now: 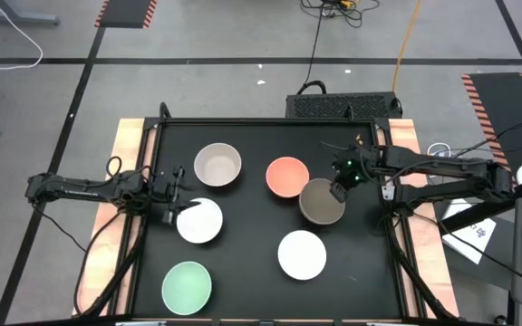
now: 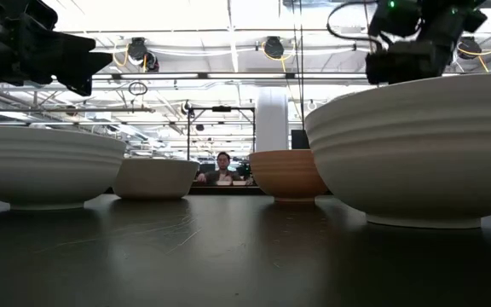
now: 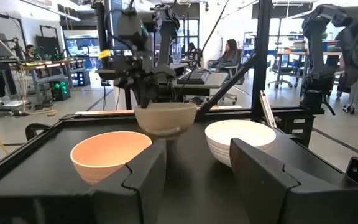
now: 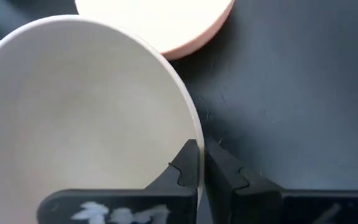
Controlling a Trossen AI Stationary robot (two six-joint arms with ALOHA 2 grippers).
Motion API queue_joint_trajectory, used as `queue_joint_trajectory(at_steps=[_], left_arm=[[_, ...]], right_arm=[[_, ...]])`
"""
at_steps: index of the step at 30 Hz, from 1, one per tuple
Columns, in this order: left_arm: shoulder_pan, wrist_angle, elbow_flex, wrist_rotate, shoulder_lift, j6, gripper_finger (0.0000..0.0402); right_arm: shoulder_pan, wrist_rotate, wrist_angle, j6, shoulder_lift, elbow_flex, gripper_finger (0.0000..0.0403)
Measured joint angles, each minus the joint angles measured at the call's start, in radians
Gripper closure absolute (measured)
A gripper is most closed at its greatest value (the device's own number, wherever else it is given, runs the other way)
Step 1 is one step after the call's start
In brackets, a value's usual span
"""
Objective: Nest bowls inside each other
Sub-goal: Stack the brown bowl on top of the orange bowl
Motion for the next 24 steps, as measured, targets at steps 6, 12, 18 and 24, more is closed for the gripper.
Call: queue_joint_trajectory(at_steps=[6,12,18,24], left_arm=[[0.0,-0.001,0.0,0.0,0.0,-0.001,0.022],[0.0,-0.001,0.0,0.0,0.0,-0.001,0.022],[0.0,-0.001,0.0,0.001,0.0,-0.015,0.022],[0.0,-0.004,0.0,0.001,0.0,-0.021,0.022]], right_arm=[[0.001,0.041,-0.109,-0.026,0.0,0.092,0.0402],[0.003,0.096,-0.134,-0.092,-0.027,0.137,0.0402],[0.01,0.096,-0.086,-0.122,-0.15,0.132,0.0402],[0.046,0.093,0.013,-0.104,-0.284,0.046,0.0403]])
